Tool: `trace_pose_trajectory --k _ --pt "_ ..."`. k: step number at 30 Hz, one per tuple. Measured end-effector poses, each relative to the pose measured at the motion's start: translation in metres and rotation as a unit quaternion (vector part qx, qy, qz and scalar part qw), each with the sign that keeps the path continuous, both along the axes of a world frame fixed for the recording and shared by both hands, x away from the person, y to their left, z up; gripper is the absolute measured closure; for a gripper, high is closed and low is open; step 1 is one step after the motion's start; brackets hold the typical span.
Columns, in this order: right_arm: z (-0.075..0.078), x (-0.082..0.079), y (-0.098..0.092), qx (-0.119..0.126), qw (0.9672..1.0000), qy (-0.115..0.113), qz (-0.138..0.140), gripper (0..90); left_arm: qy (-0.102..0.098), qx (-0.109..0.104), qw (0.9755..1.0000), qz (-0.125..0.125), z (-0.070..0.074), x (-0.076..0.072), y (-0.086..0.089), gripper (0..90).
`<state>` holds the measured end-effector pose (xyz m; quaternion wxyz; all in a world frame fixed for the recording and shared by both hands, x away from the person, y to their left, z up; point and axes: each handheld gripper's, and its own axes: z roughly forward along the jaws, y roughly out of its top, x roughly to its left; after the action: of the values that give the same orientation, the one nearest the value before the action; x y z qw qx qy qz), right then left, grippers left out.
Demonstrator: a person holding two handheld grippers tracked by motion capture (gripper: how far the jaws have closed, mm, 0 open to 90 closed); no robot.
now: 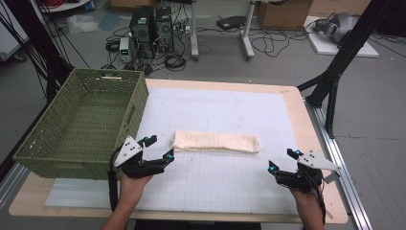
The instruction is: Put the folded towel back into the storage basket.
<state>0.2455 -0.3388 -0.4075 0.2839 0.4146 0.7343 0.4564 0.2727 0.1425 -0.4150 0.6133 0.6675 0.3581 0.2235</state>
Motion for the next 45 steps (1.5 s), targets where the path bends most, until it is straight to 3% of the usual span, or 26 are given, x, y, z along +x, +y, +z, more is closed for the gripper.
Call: trace_pose_trajectory --k 9,19,26,32,45 --pt "-0.003 0.001 -0.001 0.009 0.9999 0.008 0.002 16.9 0.004 0.008 0.9999 -0.013 -0.002 0.004 -0.007 17.6" --pt "-0.003 -0.001 -0.002 0.009 0.9999 0.01 0.002 16.9 0.007 0.01 0.9999 -0.01 -0.002 0.007 -0.007 17.6" --pt "0.001 -0.006 0.001 0.009 0.9999 0.005 -0.001 16.8 0.007 0.002 1.0 -0.005 0.001 0.005 -0.003 17.7" --pt "0.002 -0.006 0.0 0.009 0.9999 0.006 -0.002 16.8 0.026 -0.015 0.9995 0.007 0.001 0.011 0.004 16.6" --pt "0.0 -0.002 -0.004 0.017 0.9997 0.014 -0.007 16.8 0.03 -0.002 0.9995 0.005 -0.002 0.017 0.001 18.1"
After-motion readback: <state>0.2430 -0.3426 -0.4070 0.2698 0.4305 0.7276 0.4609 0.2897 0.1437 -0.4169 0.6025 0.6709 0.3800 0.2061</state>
